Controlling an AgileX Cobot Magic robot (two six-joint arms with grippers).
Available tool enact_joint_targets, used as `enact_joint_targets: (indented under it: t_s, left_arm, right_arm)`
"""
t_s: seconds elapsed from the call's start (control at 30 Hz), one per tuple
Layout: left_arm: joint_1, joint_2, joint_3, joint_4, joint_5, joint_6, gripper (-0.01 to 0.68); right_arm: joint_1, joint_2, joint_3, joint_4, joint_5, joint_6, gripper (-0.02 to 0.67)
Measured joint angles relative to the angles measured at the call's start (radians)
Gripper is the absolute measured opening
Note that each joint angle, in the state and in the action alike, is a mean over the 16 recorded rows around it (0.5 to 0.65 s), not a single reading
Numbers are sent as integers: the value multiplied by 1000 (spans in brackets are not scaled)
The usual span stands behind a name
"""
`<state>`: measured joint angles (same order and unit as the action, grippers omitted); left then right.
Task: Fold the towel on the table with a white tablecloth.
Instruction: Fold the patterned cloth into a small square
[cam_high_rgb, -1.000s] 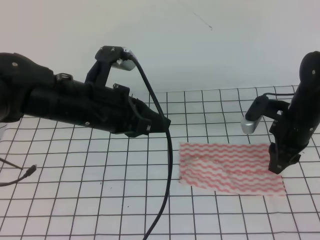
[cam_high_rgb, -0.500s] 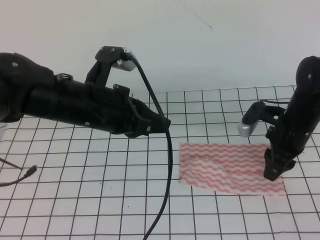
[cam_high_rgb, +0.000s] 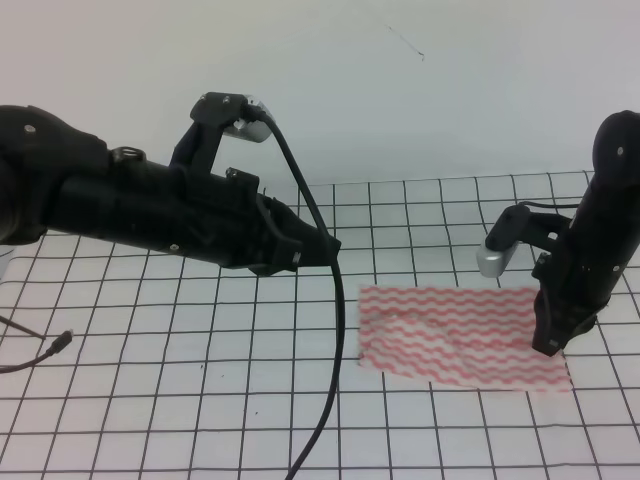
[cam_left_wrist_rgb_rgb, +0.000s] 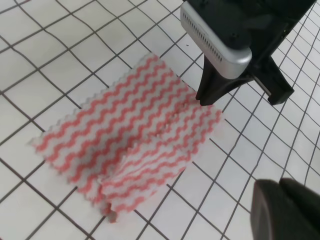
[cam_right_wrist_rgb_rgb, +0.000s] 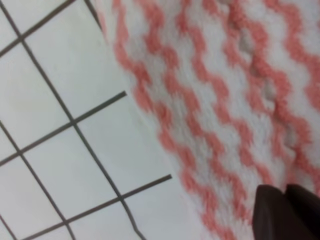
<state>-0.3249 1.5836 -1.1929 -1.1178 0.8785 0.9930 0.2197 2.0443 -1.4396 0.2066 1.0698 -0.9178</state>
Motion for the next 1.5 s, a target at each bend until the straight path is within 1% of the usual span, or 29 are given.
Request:
enact_joint_targets:
  t_s: [0.1, 0.2, 0.33, 0.47, 0.8, 0.97, 1.07, 1.2, 1.37, 1.5]
  left_arm:
    - [0, 0, 0, 0, 0, 0, -1]
    - [0, 0, 0, 1, 0, 0, -1]
    - [0, 0, 0, 0, 0, 0, -1]
    - [0, 0, 0, 1, 0, 0, -1]
    - [0, 0, 0, 2, -1, 0, -2]
    - [0, 0, 0, 3, -2, 0, -2]
    - [0, 0, 0, 2, -2, 0, -2]
    - [0, 0, 0, 2, -2, 0, -2]
    - [0, 0, 0, 2, -2, 0, -1]
    - [0, 0, 0, 2, -2, 0, -1]
  right_arm:
    - [0, 0, 0, -4, -2, -6, 38]
    - [0, 0, 0, -10, -7, -8, 17]
    - [0, 0, 0, -19, -20, -9, 21]
    - [0, 0, 0, -27, -33, -9, 69]
    - [0, 0, 0, -30, -41, -9, 243]
    - [0, 0, 0, -27, -33, -9, 287]
    - [0, 0, 0, -24, -28, -9, 288]
    - [0, 0, 0, -15, -23, -13, 267]
    - [0, 0, 0, -4, -21, -21, 226]
    - [0, 0, 0, 0, -20, -29, 177]
